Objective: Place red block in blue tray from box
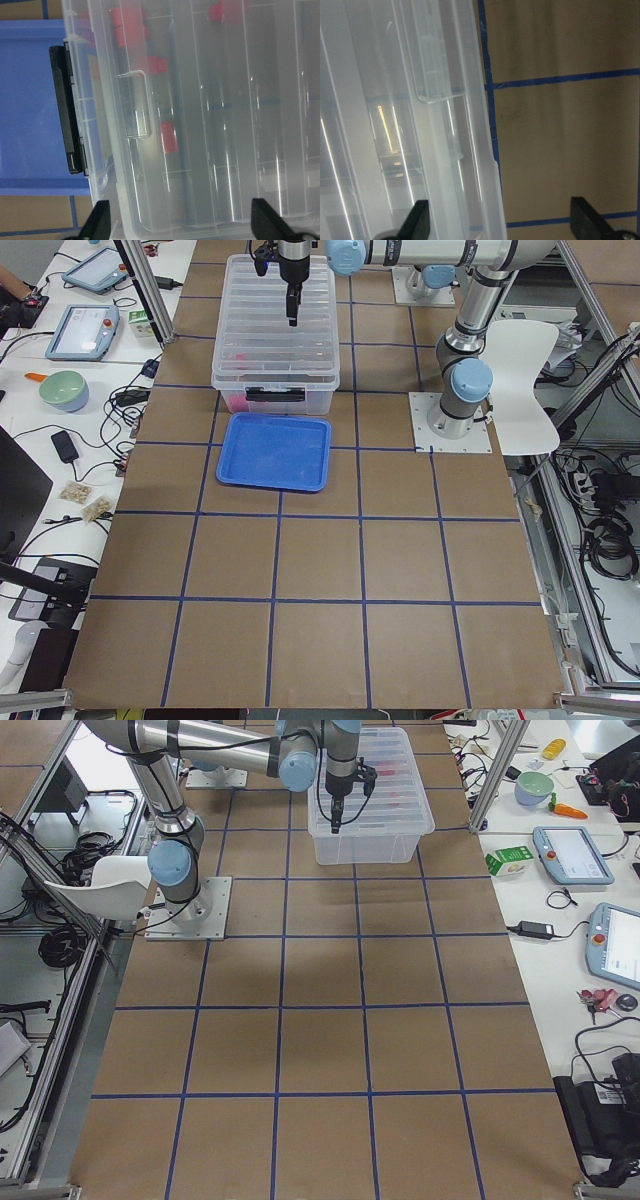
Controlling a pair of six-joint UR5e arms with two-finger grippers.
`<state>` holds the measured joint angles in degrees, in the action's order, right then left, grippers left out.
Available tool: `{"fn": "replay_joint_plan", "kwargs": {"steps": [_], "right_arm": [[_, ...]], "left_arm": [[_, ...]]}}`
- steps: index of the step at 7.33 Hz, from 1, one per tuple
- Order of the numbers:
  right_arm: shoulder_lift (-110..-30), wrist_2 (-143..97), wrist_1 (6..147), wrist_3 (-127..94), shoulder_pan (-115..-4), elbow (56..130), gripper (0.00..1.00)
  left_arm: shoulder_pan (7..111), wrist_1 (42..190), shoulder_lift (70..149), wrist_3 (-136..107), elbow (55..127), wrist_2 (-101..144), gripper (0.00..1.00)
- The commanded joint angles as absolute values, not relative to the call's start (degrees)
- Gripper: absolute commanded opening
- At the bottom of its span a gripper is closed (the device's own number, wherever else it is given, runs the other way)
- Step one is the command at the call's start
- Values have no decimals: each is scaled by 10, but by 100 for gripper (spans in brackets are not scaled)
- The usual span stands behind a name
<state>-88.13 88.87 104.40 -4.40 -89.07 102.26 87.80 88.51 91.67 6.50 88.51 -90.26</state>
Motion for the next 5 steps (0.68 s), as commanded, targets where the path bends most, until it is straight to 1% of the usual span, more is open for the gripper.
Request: {"fn": "replay_joint_plan", "kwargs": {"steps": [1,5], "right_arm": [[-849,889,1081,-47,-890,1023,100],[-817,889,1082,-35,-877,1016,100]], "left_arm": [[878,885,917,65,886,-903,100],[878,885,916,65,887,-903,100]]}}
